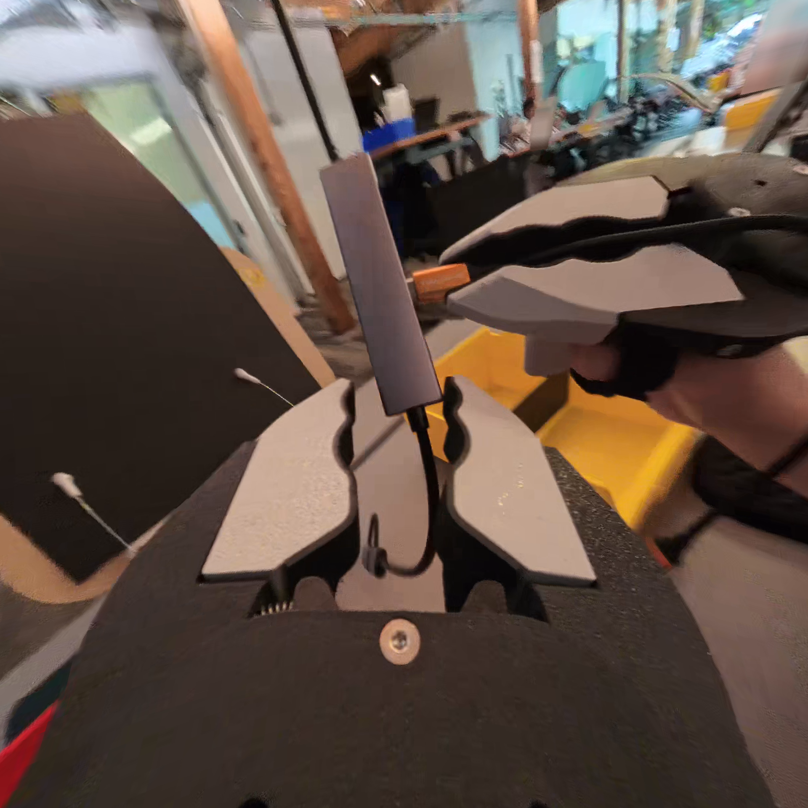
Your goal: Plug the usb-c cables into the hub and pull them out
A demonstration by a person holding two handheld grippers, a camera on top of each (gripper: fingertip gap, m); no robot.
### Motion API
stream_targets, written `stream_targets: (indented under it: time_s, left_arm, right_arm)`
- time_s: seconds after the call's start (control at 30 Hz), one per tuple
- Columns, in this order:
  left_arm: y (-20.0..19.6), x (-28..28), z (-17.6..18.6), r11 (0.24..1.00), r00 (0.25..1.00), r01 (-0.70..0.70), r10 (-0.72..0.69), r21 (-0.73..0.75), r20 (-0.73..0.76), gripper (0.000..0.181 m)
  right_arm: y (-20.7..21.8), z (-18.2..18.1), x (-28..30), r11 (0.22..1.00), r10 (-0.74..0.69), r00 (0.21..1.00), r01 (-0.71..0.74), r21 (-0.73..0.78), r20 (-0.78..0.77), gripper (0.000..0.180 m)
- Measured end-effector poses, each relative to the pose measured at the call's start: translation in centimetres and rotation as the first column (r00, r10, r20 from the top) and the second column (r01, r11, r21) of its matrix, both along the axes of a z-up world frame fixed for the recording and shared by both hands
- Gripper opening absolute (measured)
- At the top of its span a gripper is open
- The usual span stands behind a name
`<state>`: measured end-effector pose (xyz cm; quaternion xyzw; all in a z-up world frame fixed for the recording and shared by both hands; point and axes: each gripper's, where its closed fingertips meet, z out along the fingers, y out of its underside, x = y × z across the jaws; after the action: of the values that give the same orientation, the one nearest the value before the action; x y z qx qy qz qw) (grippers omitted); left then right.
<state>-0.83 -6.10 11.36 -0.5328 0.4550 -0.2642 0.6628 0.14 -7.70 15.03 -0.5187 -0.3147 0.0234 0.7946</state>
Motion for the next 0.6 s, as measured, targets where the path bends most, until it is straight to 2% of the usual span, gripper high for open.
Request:
stream_targets:
  time_s: [0.07, 0.23, 0.4, 0.6]
  left_arm:
    - [-0.1, 0.2, 0.7, 0.998, 0.998, -0.035, 0.032, 0.052, 0.062, 0.027]
    - [-0.3, -0.2, 1.9, 0.996, 0.985, -0.050, 0.037, 0.070, 0.170, 0.026]
    - [-0.2, -0.3, 1.9, 1.000, 0.979, -0.008, 0.002, 0.029, 0.204, 0.025]
    - [0.2, -0.6, 1.1, 0.998, 0.996, -0.035, 0.030, 0.054, 0.087, 0.025]
  right_arm:
    - [-0.1, 0.1, -0.1, 1.000, -0.002, 0.999, 0.002, 0.010, -0.037, 0.013]
    - [0.1, -0.3, -0.7, 0.998, 0.045, 0.992, -0.048, -0.027, -0.116, 0.013]
    - [0.2, -0.4, -0.8, 0.994, 0.089, 0.979, -0.101, -0.053, -0.184, 0.013]
    - [0.5, -1.0, -1.1, 0.993, 0.093, 0.992, -0.098, -0.065, -0.083, 0.013]
